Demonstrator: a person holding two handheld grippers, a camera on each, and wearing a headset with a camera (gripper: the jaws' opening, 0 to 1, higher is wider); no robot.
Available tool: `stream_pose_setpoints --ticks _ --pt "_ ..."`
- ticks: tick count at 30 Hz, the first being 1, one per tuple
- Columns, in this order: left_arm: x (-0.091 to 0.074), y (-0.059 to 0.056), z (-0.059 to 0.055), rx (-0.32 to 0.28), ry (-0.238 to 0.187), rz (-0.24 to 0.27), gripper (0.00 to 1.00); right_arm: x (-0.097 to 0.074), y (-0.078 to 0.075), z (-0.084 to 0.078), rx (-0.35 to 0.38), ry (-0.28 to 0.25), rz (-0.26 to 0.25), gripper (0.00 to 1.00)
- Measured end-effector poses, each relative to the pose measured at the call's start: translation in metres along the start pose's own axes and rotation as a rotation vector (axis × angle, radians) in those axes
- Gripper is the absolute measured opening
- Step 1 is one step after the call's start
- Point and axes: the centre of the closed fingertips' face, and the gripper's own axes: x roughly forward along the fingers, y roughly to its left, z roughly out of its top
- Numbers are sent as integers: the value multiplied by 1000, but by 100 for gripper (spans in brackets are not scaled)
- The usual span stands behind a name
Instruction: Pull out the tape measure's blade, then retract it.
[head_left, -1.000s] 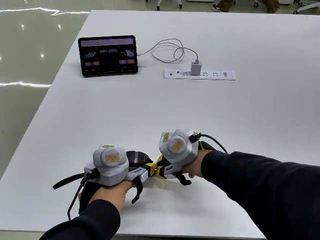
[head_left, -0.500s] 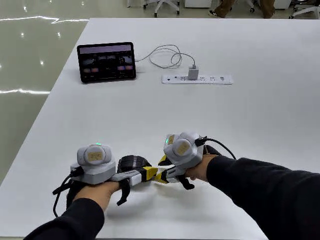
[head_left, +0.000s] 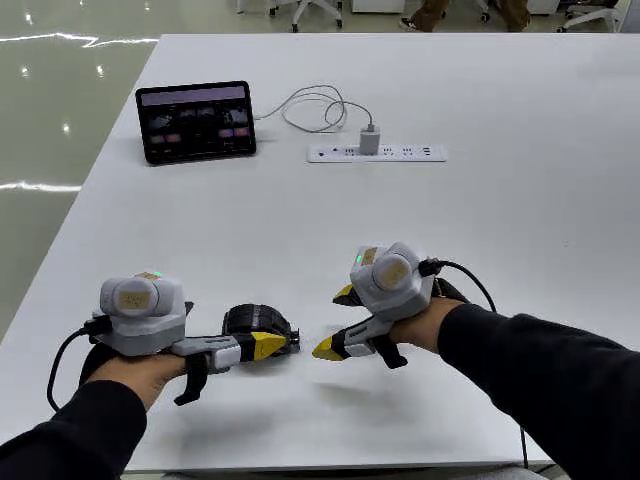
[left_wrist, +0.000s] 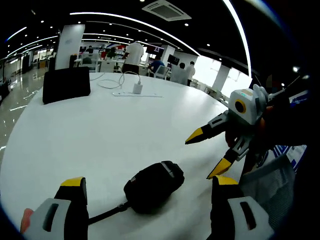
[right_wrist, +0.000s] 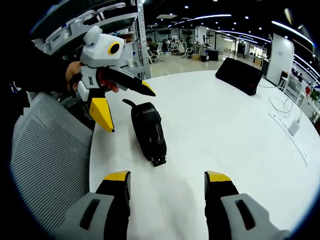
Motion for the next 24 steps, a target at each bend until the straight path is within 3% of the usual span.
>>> stream_pose_setpoints --ticks 7,9,11,14,17,24 --pt "-10 -3 4 24 -11 -38 100 -28 -9 -7 56 -42 -40 71" --pt "-14 -4 5 36 -16 -48 100 -37 -10 -14 93 -31 -50 73" --pt "-16 -2 5 41 -20 -55 100 -46 -19 -15 71 -63 -101 74" --pt "-17 -7 -3 47 2 -91 100 -56 -19 -24 95 -57 -104 76" --pt "-18 -6 -7 64 17 -96 100 -65 -21 -32 96 -60 -129 77" --pt "-31 3 -4 55 -14 -91 100 -85 -22 -48 81 -51 -164 86"
